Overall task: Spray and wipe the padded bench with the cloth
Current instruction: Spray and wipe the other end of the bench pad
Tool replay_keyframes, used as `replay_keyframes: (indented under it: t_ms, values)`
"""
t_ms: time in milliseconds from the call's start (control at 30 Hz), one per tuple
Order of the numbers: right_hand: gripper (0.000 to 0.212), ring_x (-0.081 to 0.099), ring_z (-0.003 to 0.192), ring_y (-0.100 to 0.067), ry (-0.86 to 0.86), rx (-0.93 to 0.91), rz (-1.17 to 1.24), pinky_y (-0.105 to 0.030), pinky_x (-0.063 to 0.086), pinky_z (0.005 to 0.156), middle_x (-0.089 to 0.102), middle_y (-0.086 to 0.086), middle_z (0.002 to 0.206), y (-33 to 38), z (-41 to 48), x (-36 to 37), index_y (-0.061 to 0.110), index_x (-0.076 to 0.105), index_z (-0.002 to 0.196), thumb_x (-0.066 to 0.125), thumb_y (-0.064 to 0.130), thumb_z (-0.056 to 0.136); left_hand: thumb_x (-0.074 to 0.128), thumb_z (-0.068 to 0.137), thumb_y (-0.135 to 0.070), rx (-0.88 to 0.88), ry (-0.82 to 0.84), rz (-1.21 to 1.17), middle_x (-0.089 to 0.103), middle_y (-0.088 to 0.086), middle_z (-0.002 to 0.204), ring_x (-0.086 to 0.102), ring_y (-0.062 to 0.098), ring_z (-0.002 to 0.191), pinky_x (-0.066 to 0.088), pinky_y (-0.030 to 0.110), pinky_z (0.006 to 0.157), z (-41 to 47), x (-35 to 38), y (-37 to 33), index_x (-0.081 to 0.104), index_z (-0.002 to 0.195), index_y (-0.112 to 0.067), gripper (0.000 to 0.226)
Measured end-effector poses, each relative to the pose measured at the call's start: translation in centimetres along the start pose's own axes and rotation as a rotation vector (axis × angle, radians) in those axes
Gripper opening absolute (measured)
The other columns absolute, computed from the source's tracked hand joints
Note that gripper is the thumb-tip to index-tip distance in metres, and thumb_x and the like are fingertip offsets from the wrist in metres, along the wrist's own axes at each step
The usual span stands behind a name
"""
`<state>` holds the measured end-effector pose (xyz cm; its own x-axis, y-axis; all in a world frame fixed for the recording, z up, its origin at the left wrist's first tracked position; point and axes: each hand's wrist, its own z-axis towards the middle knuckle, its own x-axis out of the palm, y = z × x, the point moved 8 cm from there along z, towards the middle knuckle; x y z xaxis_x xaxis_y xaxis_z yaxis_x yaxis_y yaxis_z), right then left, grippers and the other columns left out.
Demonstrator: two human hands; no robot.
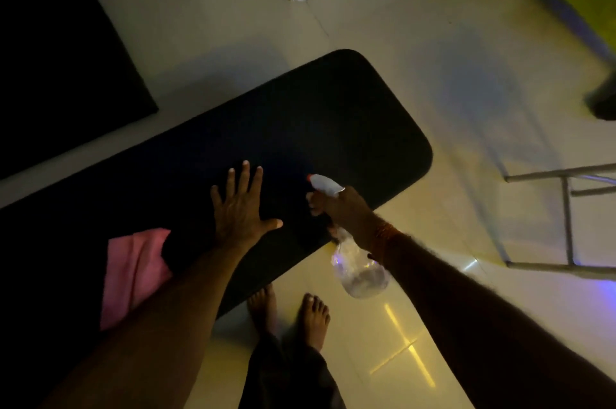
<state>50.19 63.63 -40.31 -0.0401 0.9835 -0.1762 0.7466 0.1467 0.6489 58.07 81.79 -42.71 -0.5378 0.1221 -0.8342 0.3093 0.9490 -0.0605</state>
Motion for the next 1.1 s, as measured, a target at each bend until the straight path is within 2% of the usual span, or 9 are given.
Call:
replay_keyframes:
  t_ms: [100,200,300,367,600,733,933,1033,1100]
  values:
    - [0.04,0.064,0.071,-0.011,-0.067,-0.036,0.026,-0.018,0.046,0.047,0.066,0.0,0.089,3.7,1.9,1.6,0.024,0.061,0.139,0.064,0.033,0.099,0.071,0.073,-0.074,-0.088,-0.033,-0.026,-0.01,0.009,0.171,-0.004,0.034,0.158,0.009,0.062,0.123,-1.6,0.2,3.4,-0.005,0.162,-0.026,0.127]
    - [0.041,0.066,0.072,-0.013,-0.058,-0.092,0.007,-0.019,0.047,0.046,0.07,-0.004,0.094,7.0,4.0,4.2,0.024,0.062,0.135,0.068,0.035,0.096,0.07,0.073,-0.075,-0.159,-0.047,-0.009,-0.008,0.01,0.171,-0.003,0.034,0.158,0.011,0.061,0.124,-3.1,0.4,6.5,-0.005,0.162,-0.025,0.126]
    - [0.041,0.061,0.061,-0.015,-0.038,-0.061,-0.006,-0.024,0.046,0.047,0.066,-0.005,0.083,7.9,4.8,6.6,0.013,0.065,0.125,0.072,0.036,0.092,0.07,0.073,-0.075,-0.182,-0.03,-0.02,-0.01,0.008,0.171,-0.004,0.034,0.158,0.011,0.062,0.123,-4.1,0.8,8.8,-0.006,0.162,-0.025,0.127]
    - [0.042,0.063,0.066,-0.015,-0.031,-0.068,-0.059,-0.024,0.047,0.049,0.069,-0.008,0.092,7.9,4.2,7.8,0.011,0.064,0.124,0.072,0.037,0.092,0.071,0.072,-0.075,-0.187,-0.022,-0.029,-0.012,0.007,0.171,-0.004,0.033,0.158,0.012,0.062,0.123,-4.6,1.1,9.7,-0.007,0.162,-0.025,0.128]
    - [0.048,0.068,0.084,-0.015,0.082,0.009,-0.178,-0.022,0.049,0.054,0.07,-0.002,0.099,2.3,0.5,9.8,0.022,0.058,0.139,0.069,0.038,0.095,0.071,0.072,-0.075,-0.167,0.008,0.045,-0.01,0.011,0.171,0.001,0.035,0.157,0.016,0.062,0.123,-5.7,1.4,10.6,-0.006,0.161,-0.023,0.129]
    - [0.047,0.062,0.066,-0.014,0.087,0.101,-0.238,-0.024,0.046,0.049,0.064,-0.004,0.084,-2.5,-3.1,9.1,0.011,0.064,0.127,0.073,0.04,0.091,0.071,0.074,-0.073,-0.139,-0.011,0.028,-0.008,0.013,0.171,0.001,0.036,0.157,0.013,0.063,0.123,-6.4,1.9,10.3,-0.004,0.162,-0.023,0.126]
    - [0.039,0.063,0.068,-0.017,-0.056,0.061,-0.188,-0.023,0.049,0.05,0.066,-0.008,0.086,-5.7,-5.6,6.8,0.023,0.064,0.133,0.066,0.037,0.097,0.071,0.074,-0.073,-0.086,-0.037,-0.006,-0.007,0.011,0.171,-0.001,0.035,0.158,0.013,0.064,0.123,-7.7,3.3,10.0,-0.003,0.162,-0.024,0.125]
    - [0.039,0.062,0.059,-0.01,-0.05,-0.032,-0.243,-0.022,0.051,0.054,0.067,-0.006,0.088,-4.6,-6.0,7.3,0.038,0.055,0.139,0.061,0.039,0.101,0.07,0.075,-0.073,-0.068,-0.051,0.004,-0.008,0.011,0.171,-0.002,0.034,0.158,0.013,0.064,0.123,-8.3,3.7,10.1,-0.004,0.162,-0.025,0.124]
    - [0.043,0.066,0.06,-0.004,-0.019,-0.043,-0.207,-0.022,0.05,0.053,0.072,-0.005,0.089,-3.7,-5.6,8.2,0.028,0.06,0.138,0.065,0.041,0.098,0.07,0.076,-0.073,-0.066,-0.036,0.015,-0.008,0.011,0.171,-0.004,0.034,0.158,0.013,0.064,0.123,-8.4,3.6,10.3,-0.005,0.162,-0.025,0.124]
